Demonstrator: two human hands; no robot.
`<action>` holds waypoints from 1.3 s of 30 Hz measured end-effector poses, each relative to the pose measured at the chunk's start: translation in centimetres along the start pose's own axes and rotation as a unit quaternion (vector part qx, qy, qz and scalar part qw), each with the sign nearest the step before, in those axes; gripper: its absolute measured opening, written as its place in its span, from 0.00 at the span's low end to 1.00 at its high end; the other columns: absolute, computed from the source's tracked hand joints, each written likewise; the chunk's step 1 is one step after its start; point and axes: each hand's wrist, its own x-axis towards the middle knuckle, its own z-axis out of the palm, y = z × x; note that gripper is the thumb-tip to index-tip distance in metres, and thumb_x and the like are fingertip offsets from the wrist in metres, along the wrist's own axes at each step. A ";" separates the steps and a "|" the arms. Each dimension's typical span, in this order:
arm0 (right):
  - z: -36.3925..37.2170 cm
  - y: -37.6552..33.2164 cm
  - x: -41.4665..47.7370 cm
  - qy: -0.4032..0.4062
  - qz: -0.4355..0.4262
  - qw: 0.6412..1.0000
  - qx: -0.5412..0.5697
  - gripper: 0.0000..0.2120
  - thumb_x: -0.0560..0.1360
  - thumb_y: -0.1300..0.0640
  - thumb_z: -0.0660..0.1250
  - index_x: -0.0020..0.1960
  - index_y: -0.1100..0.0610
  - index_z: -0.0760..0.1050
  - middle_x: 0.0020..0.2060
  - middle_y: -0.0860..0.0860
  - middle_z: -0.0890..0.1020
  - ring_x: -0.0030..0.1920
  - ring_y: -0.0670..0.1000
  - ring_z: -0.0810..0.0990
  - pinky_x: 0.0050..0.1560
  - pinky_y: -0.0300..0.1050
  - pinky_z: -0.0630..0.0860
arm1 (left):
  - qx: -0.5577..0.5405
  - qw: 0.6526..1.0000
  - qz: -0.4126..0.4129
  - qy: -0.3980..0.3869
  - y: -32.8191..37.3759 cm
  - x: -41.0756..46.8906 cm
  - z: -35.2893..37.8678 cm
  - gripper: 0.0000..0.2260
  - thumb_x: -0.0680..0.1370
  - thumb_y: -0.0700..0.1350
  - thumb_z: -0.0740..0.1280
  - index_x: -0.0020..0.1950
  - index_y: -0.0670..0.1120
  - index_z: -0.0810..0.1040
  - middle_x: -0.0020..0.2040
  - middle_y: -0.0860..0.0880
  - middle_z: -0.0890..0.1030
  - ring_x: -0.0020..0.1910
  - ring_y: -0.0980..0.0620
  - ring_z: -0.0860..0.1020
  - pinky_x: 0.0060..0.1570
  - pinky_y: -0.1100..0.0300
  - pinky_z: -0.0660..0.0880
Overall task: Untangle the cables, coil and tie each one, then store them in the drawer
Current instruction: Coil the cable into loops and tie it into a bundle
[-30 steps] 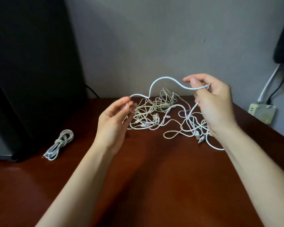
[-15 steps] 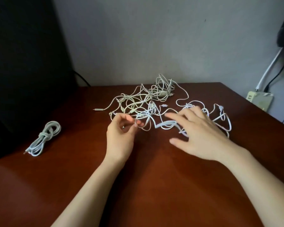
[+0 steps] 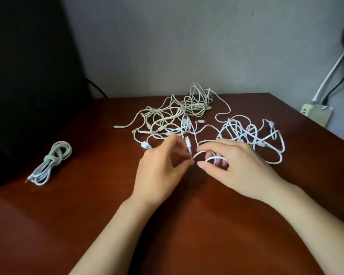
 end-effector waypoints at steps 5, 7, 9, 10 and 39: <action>-0.1 0.7 0.2 0.090 -0.033 0.995 0.019 0.16 0.72 0.41 0.61 0.56 0.46 0.78 0.42 0.37 0.75 0.34 0.48 0.77 0.37 0.48 0.77 | 0.061 0.992 -0.060 0.090 -1.7 0.7 -1.1 0.10 0.75 0.52 0.69 0.50 0.49 0.73 0.47 0.53 0.78 0.50 0.49 0.76 0.51 0.54 0.72; -0.1 0.8 0.2 0.130 -0.056 0.990 0.008 0.16 0.73 0.44 0.63 0.57 0.48 0.78 0.44 0.37 0.73 0.38 0.43 0.75 0.38 0.41 0.76 | 0.130 0.980 -0.132 0.075 -2.2 0.7 -1.1 0.12 0.75 0.52 0.69 0.52 0.46 0.73 0.51 0.49 0.76 0.55 0.45 0.71 0.55 0.52 0.68; 0.0 1.0 0.3 0.164 -0.068 0.984 -0.004 0.16 0.74 0.47 0.65 0.59 0.51 0.78 0.48 0.38 0.73 0.43 0.36 0.72 0.44 0.33 0.72 | 0.187 0.963 -0.195 0.026 -2.3 0.5 -1.0 0.16 0.75 0.55 0.67 0.56 0.47 0.73 0.56 0.48 0.74 0.60 0.44 0.67 0.59 0.52 0.65; 0.1 1.1 0.3 0.177 -0.071 0.982 -0.010 0.16 0.74 0.50 0.66 0.59 0.53 0.78 0.49 0.39 0.73 0.44 0.35 0.71 0.46 0.30 0.71 | 0.206 0.956 -0.209 0.007 -2.3 0.4 -1.0 0.17 0.76 0.57 0.66 0.58 0.47 0.72 0.58 0.48 0.73 0.61 0.45 0.66 0.59 0.52 0.63; -0.8 1.7 0.4 0.145 -0.085 0.984 0.062 0.15 0.72 0.51 0.67 0.57 0.55 0.78 0.50 0.42 0.78 0.49 0.41 0.77 0.52 0.29 0.71 | -0.269 0.926 -0.179 0.195 -1.5 1.5 -2.0 0.04 0.80 0.42 0.63 0.49 0.43 0.77 0.36 0.50 0.78 0.34 0.63 0.76 0.37 0.72 0.73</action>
